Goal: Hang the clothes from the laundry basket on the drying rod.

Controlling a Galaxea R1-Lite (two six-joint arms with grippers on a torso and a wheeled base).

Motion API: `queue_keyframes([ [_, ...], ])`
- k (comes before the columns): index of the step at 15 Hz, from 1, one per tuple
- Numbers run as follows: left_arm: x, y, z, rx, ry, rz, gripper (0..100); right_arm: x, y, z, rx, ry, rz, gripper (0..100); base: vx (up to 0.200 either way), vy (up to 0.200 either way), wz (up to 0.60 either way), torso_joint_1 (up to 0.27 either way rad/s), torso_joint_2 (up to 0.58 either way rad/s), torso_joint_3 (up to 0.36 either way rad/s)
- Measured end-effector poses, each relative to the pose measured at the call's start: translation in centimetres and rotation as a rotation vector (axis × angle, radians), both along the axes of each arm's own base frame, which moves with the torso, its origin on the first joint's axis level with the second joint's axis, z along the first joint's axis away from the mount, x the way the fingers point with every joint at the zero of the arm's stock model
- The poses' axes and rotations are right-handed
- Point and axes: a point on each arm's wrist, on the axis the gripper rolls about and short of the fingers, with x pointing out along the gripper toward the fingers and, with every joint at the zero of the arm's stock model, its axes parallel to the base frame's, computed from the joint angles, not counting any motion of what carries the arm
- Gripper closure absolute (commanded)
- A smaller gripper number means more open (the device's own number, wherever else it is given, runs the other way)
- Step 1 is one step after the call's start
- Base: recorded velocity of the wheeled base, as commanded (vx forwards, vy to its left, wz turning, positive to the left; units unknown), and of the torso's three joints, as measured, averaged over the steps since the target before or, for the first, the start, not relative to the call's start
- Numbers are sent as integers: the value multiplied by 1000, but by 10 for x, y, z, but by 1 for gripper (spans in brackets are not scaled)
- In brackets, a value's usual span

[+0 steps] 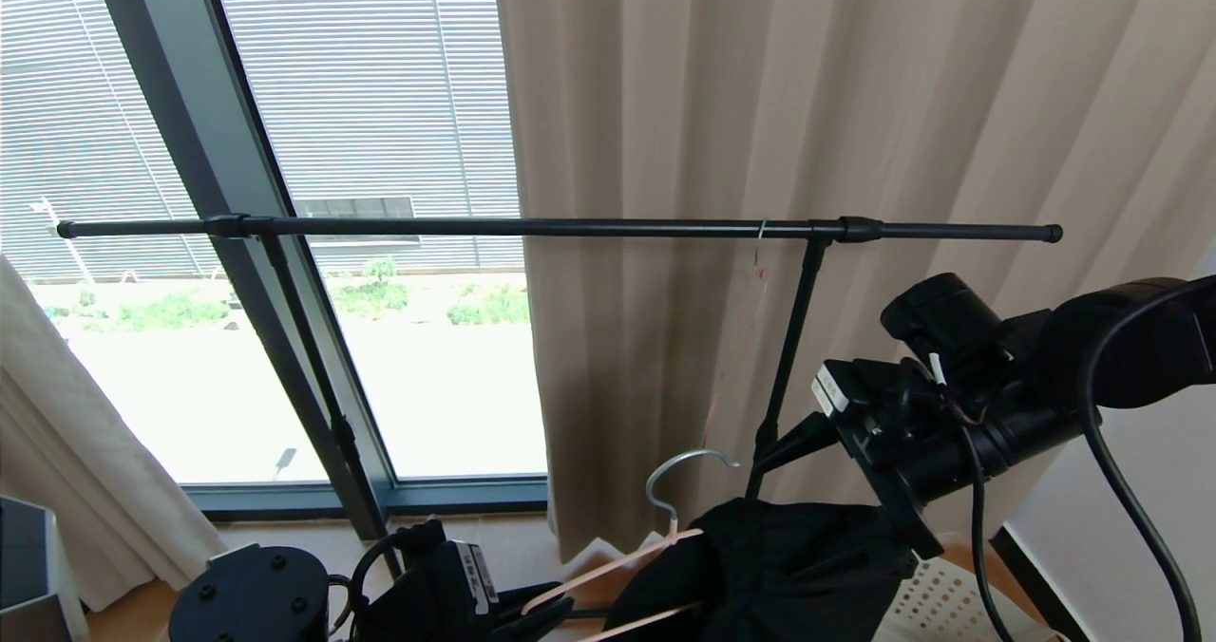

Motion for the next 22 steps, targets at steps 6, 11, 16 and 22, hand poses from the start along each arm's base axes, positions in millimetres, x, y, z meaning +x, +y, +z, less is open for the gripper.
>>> queue_keyframes([
  [6,0,0,0,0,1,2,100,7,6,-8,-2,-2,-5,0,0,0,0,0,0,0],
  [11,2,-1,0,-4,-5,8,100,5,9,-10,-4,7,7,100,0,0,0,0,0,0],
  [16,3,-1,1,-7,-11,17,100,1,8,-3,7,-14,9,100,0,0,0,0,0,0],
  [22,6,-1,1,-9,-13,26,0,-4,6,5,15,-38,9,100,0,0,0,0,0,0],
])
